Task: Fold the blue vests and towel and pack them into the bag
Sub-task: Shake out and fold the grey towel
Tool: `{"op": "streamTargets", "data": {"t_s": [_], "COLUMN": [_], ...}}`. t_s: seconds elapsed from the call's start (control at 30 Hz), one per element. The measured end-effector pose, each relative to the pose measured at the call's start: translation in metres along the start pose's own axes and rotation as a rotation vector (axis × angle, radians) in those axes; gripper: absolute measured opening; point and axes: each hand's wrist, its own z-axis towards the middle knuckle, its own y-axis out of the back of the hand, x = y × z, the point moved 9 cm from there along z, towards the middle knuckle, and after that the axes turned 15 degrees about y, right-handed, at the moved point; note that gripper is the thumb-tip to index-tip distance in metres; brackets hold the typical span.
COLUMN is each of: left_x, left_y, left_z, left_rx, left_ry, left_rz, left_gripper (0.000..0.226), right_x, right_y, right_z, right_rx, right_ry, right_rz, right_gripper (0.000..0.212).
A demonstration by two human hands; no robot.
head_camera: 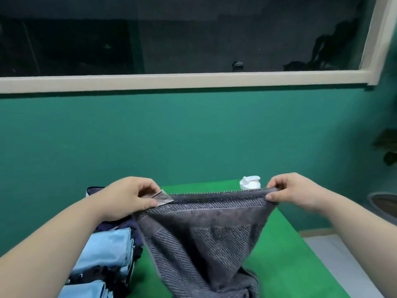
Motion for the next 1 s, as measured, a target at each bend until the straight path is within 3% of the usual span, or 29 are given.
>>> {"op": "streamTargets", "data": {"t_s": [0.23, 0.47, 0.7, 0.87, 1.0], "left_x": [0.020, 0.050, 0.073, 0.022, -0.013], "left_y": [0.011, -0.003, 0.033, 0.159, 0.232], "left_z": [-0.003, 0.034, 0.127, 0.149, 0.114], "left_rx": [-0.151, -0.154, -0.207, -0.543, -0.672], "left_ry": [0.087, 0.217, 0.386, 0.192, 0.066], "left_rz": [-0.098, -0.178, -0.610, -0.604, -0.617], "left_gripper": [0.008, 0.010, 0.010, 0.005, 0.007], "right_x": [-0.016, -0.051, -0.047, 0.038, 0.118], "right_y": [0.010, -0.014, 0.014, 0.095, 0.142], "right_z": [-0.014, 0.025, 0.150, 0.225, 0.218], "right_rx": [-0.071, -0.088, -0.364, -0.666, -0.736], "right_ry": [-0.056, -0.171, -0.194, 0.050, 0.281], "right_rz": [0.029, 0.087, 0.144, 0.315, 0.371], "right_gripper": [0.007, 0.005, 0.006, 0.014, 0.019]}}
